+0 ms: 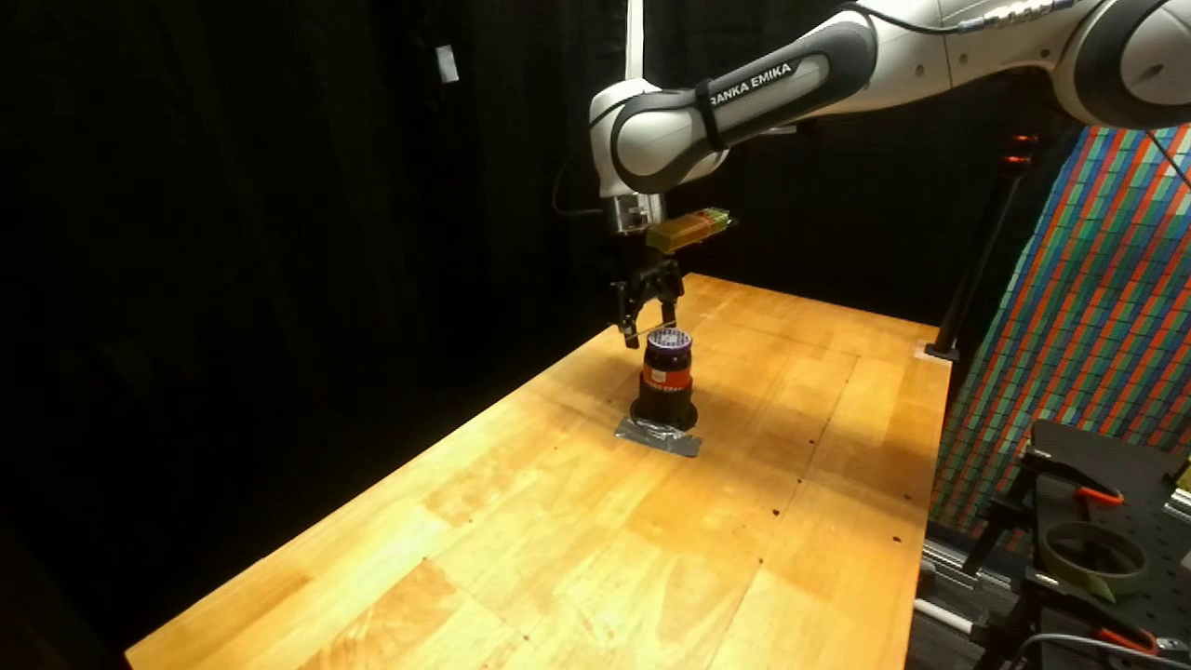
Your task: Put the elastic around the bottle
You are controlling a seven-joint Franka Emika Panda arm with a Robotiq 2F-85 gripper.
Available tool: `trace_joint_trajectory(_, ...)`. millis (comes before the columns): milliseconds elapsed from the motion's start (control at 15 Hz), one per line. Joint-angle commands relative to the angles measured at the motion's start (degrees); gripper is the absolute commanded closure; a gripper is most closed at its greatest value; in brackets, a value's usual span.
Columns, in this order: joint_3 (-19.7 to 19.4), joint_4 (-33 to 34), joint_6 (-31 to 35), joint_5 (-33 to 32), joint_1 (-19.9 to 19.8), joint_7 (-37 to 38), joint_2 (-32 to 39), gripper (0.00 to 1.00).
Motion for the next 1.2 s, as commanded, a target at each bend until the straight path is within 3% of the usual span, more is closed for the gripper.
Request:
trace_joint_trajectory(0,0.24,-3.55,-1.22,1.28,0.10,-1.85,-3.22,0.00)
trace_joint_trajectory(400,0.53,-8.84,-3.25,1.27,0.09,-2.89,-6.53,0.00)
trace_joint_trajectory(733,0.77,-16.96,-1.16,1.38,0.07,-3.21,-10.92,0.00)
trace_joint_trajectory(1133,0.58,-29.08,10.31,0.67,1.10,-1.49,-16.12,0.00)
